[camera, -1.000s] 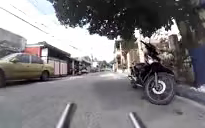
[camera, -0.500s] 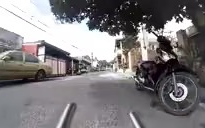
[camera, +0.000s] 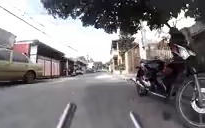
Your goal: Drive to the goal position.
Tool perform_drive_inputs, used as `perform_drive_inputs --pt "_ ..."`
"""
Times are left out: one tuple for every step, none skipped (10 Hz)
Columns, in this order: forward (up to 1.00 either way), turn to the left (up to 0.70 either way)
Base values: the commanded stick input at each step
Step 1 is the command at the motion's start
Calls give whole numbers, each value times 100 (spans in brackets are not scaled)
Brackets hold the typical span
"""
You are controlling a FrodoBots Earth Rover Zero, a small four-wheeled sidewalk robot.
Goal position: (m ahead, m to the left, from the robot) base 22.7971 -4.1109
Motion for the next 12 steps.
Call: perform_drive_inputs --pt "100 0" --pt "100 0" --pt "100 0" --pt "100 -9" --pt "100 -40" --pt "100 -40" --pt "100 -37" --pt "100 -20" --pt "100 -3" --pt "100 0" --pt "100 0" --pt "100 0"
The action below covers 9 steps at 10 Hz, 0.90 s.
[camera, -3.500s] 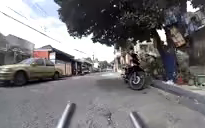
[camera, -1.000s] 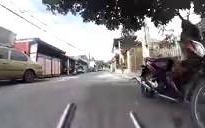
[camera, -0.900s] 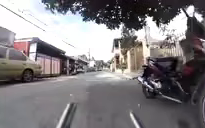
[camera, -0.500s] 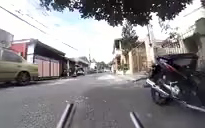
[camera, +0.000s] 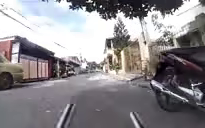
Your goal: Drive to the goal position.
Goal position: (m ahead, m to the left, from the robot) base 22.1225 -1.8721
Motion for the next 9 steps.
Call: perform_drive_inputs --pt "100 0" --pt "100 0" --pt "100 0" --pt "100 0" --pt "100 -9" --pt "100 -25" --pt "100 -40" --pt "100 -40" --pt "100 -40"
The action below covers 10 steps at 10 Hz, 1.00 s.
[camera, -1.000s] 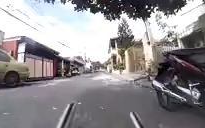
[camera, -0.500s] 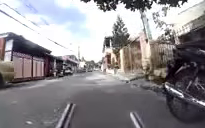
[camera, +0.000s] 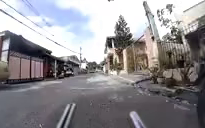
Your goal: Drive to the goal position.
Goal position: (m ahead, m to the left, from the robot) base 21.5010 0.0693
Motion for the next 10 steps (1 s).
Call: perform_drive_inputs --pt "100 -40" --pt "100 -40" --pt "100 -8" --pt "100 0" --pt "100 0" --pt "100 0" --pt "100 0" --pt "100 0" --pt "100 0" --pt "100 0"
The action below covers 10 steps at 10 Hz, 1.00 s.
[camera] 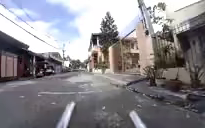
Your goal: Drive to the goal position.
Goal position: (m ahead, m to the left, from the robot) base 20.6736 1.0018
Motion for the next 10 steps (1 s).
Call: perform_drive_inputs --pt "100 0" --pt "100 0" --pt "100 0" --pt "100 0" --pt "100 0" --pt "100 0" --pt "100 0" --pt "100 0" --pt "100 0" --pt "100 0"
